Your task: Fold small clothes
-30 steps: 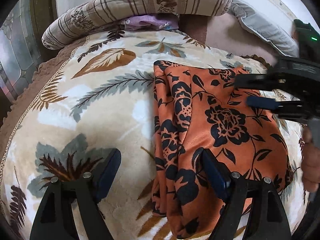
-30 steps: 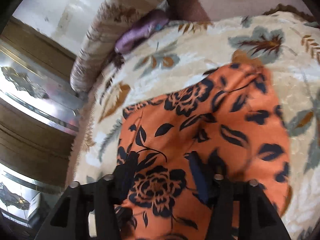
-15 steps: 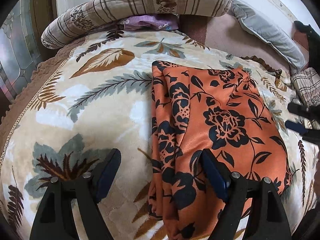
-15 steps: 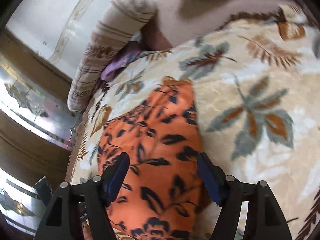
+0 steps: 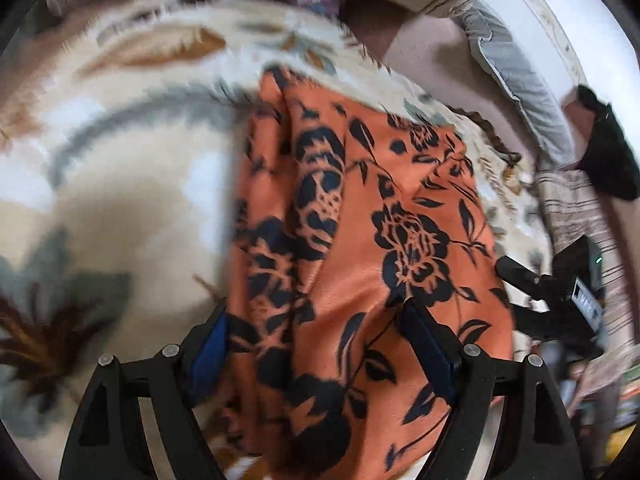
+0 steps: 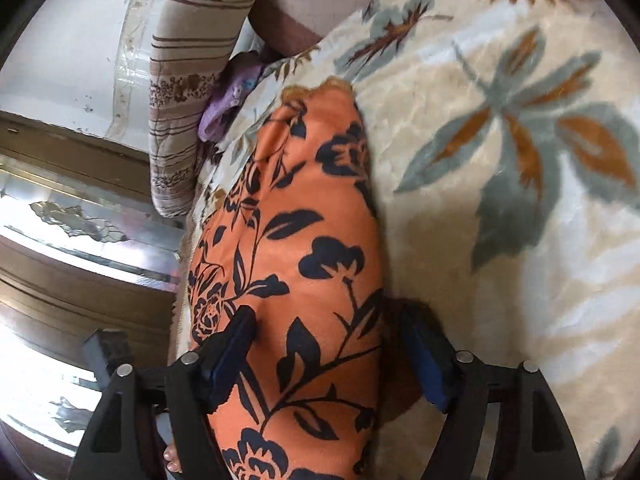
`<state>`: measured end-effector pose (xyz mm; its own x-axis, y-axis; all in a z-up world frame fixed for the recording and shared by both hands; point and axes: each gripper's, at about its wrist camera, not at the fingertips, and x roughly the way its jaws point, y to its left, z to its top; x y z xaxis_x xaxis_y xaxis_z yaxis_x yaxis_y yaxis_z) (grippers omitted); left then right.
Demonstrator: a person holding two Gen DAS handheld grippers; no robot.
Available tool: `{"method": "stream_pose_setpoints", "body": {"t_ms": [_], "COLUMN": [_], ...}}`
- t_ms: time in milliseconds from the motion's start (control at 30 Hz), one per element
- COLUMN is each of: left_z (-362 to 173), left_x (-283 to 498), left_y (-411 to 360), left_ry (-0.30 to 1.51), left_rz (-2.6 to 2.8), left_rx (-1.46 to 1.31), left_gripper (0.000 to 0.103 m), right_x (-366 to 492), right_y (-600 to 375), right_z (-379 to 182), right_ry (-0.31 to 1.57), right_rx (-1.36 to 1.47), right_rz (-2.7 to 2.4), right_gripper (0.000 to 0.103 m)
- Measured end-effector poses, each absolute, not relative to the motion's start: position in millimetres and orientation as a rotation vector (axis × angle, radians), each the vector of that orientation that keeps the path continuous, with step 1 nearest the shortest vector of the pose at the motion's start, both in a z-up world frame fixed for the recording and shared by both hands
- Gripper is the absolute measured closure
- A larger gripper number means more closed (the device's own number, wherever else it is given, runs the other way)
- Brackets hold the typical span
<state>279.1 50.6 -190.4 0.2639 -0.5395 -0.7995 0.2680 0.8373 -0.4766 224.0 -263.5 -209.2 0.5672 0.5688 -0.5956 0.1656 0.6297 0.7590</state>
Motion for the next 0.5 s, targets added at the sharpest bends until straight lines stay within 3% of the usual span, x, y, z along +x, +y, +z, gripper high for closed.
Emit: {"method": "stream_pose_setpoints", "body": {"t_ms": [333, 467, 500], "left_z": [-200, -205, -205], "left_x": [303, 309, 310], "left_y": [62, 67, 68], "left_ry": [1.246, 1.254, 1.255], "left_rz": [-0.678, -0.709, -0.711], "left_rx": [-0.510, -0.587, -0.601], "left_gripper": [0.013, 0.015, 0.019], "right_x": [245, 247, 246], "right_y": [-239, -230, -230], "right_z": [-209, -208, -208], "right_ry": [0.958, 0.949, 0.943], "right_rx": [0.830, 0.777, 0.775], "right_rz": [0.335, 0.316, 0.310], "right_gripper": [0.020, 0.024, 0.026]}}
